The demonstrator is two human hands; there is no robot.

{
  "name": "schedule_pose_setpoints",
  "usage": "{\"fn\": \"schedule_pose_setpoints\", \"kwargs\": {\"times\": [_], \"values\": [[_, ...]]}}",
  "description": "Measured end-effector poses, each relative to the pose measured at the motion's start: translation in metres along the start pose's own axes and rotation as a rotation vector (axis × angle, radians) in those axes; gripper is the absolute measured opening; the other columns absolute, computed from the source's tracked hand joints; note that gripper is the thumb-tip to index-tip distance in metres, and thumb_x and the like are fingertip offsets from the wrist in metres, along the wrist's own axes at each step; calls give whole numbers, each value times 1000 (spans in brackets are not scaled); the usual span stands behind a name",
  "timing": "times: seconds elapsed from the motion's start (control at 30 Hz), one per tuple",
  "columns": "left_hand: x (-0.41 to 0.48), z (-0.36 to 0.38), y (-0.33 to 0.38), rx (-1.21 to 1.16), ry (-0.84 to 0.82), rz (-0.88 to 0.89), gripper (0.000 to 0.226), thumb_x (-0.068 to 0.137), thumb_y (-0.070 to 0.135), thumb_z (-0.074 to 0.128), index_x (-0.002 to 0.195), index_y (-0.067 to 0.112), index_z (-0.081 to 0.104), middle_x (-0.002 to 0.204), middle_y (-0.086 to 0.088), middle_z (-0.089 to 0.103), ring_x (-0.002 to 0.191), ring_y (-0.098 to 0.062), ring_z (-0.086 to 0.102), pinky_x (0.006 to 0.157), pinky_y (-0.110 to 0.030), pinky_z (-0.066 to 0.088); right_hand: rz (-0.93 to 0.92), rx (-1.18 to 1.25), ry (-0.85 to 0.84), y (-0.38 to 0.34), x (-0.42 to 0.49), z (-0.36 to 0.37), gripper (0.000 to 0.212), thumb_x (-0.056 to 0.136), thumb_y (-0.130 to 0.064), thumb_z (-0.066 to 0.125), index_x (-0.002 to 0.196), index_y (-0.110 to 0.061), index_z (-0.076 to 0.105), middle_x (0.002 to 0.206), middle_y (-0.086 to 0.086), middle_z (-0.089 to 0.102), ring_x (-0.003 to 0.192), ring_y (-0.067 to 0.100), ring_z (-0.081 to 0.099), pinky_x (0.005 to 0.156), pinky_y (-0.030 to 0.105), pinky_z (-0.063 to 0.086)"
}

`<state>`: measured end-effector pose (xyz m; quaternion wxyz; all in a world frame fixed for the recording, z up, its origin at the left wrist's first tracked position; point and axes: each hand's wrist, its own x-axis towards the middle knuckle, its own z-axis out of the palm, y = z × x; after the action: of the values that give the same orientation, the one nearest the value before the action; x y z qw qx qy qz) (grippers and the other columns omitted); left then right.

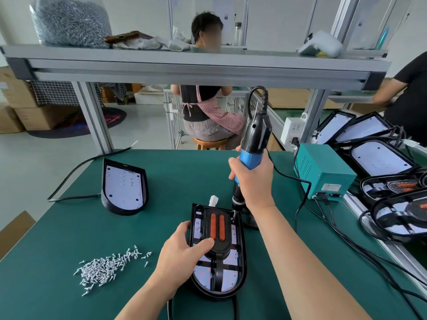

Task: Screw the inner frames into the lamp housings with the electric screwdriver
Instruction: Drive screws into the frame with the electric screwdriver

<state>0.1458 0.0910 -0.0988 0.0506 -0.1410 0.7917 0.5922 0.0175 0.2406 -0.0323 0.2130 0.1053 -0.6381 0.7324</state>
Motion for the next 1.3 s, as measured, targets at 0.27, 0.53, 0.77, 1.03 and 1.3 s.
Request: {"fn": "schedule_pose_setpoints", "kwargs": {"times": [0.27, 0.53, 0.77, 1.03, 1.3], "values": [[-2, -2, 8, 2, 20, 6, 66, 54, 60, 68, 115, 37, 62, 96, 21, 76, 96, -7, 71, 96, -40, 54, -15, 158, 290, -17, -5, -20, 23, 71, -7, 66, 90, -11, 53, 60, 11, 56, 45, 14, 54, 50, 22, 47], [-5, 2, 10, 40, 52, -9, 67, 57, 57, 68, 119, 33, 61, 97, 17, 75, 95, -7, 70, 94, -39, 55, 145, 461, 546, -25, -28, -71, 15, 86, -3, 63, 92, -14, 55, 58, -4, 56, 50, 14, 54, 56, 23, 49], [-9, 13, 9, 130, 122, 63, 37, 79, 53, 69, 111, 35, 64, 88, 12, 75, 85, -8, 69, 86, -39, 58, 531, 697, 535, 11, -71, -88, 17, 94, -14, 58, 80, -19, 50, 69, -6, 51, 51, 8, 50, 58, 23, 36], [-18, -24, -12, 318, 513, 185, 18, 94, 40, 63, 101, 23, 62, 79, 13, 61, 78, -12, 59, 73, -32, 43, 593, 773, 482, 18, -79, -88, 12, 94, -17, 55, 82, -19, 53, 68, -10, 51, 51, 6, 49, 57, 22, 35], [-36, -59, -49, 607, 531, 131, 15, 88, 25, 68, 93, 19, 56, 94, 8, 48, 85, -19, 50, 74, -31, 37, 624, 788, 481, 22, -79, -91, 10, 94, -20, 58, 84, -19, 54, 70, -10, 52, 52, 6, 51, 53, 21, 38]]}}
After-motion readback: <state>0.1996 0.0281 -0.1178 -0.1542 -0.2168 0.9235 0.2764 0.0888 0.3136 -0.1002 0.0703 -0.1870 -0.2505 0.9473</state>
